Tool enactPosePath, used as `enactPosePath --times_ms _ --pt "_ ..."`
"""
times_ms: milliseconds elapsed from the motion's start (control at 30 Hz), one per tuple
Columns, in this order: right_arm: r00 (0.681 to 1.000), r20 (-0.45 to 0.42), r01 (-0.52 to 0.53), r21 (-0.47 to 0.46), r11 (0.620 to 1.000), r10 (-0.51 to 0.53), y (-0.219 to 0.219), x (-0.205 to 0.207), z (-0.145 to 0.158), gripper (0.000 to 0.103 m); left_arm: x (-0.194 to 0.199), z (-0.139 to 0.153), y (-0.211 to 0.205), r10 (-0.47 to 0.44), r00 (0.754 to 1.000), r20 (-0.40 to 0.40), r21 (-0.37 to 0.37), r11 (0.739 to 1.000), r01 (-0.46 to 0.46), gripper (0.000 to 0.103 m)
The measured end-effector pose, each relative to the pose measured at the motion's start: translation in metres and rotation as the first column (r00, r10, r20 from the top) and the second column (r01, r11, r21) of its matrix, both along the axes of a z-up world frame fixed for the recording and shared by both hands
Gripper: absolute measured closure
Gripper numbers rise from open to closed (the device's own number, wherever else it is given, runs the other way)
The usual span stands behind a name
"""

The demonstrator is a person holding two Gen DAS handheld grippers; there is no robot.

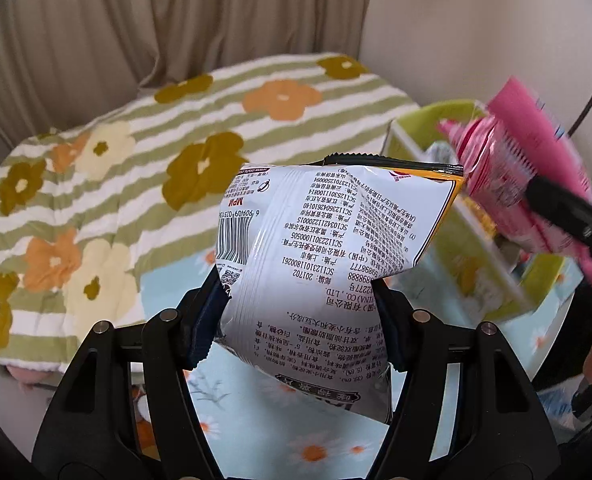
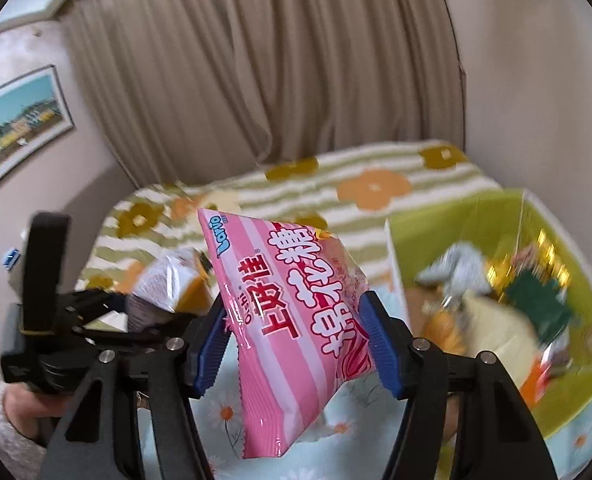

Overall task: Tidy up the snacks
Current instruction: 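Carry both bags over the cardboard box and open both tools to drop them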

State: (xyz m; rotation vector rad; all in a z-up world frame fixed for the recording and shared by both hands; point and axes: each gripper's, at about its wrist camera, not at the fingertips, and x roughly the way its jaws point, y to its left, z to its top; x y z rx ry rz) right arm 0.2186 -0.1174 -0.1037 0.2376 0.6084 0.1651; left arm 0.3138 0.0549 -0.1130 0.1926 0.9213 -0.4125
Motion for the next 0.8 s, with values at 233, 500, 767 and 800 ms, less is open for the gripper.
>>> enactPosePath --times_ms 233,500,767,800 --pt "0.999 0.043 -0.019 -0.011 1.000 0.020 -0.074 -0.011 0.029 0.044 -0.017 0.028 -0.080 -0.016 0.999 0.043 -0.038 0.999 0.018 0.040" --pt "0.999 0.043 -0.004 -0.009 1.000 0.004 -0.157 -0.009 0.026 0.044 -0.007 0.024 -0.174 0.016 1.000 0.024 -0.044 0.999 -0.015 0.040" --pt "1.000 0.003 -0.017 0.013 1.000 0.017 -0.205 0.009 0.013 0.044 0.022 -0.007 -0.243 0.071 0.996 -0.060 -0.046 0.996 -0.073 0.037" --pt "1.000 -0.001 -0.019 0.015 1.000 0.019 -0.209 0.009 0.013 0.044 0.025 -0.010 -0.247 0.067 0.995 -0.076 -0.055 0.996 -0.071 0.026"
